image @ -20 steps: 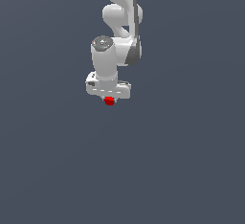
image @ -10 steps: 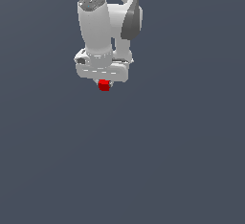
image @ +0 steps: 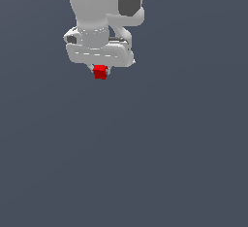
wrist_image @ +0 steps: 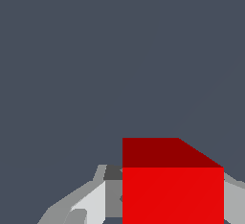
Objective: Pick up the red cube and move it to a goal position.
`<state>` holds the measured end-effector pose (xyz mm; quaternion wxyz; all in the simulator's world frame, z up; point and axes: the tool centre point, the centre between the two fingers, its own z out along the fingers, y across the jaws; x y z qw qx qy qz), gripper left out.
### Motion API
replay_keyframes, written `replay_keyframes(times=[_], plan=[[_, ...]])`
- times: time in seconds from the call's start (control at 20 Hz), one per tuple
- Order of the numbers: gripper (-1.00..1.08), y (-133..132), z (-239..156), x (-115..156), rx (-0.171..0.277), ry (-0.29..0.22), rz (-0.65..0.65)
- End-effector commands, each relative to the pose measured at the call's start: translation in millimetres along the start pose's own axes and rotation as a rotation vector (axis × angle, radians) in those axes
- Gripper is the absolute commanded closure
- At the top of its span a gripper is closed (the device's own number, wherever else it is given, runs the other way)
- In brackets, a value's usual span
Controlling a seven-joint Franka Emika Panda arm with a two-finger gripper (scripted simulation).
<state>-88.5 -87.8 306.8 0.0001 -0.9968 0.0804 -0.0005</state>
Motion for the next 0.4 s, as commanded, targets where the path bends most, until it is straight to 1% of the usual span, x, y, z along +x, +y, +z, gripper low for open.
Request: replay_keyframes(times=[0.0,0.35], plan=[[1.08,1.4,-11.5,0.8,0.000,-0.001,0.000],[1.08,3.0,-23.6,2.5,0.000,-0.001,0.000]])
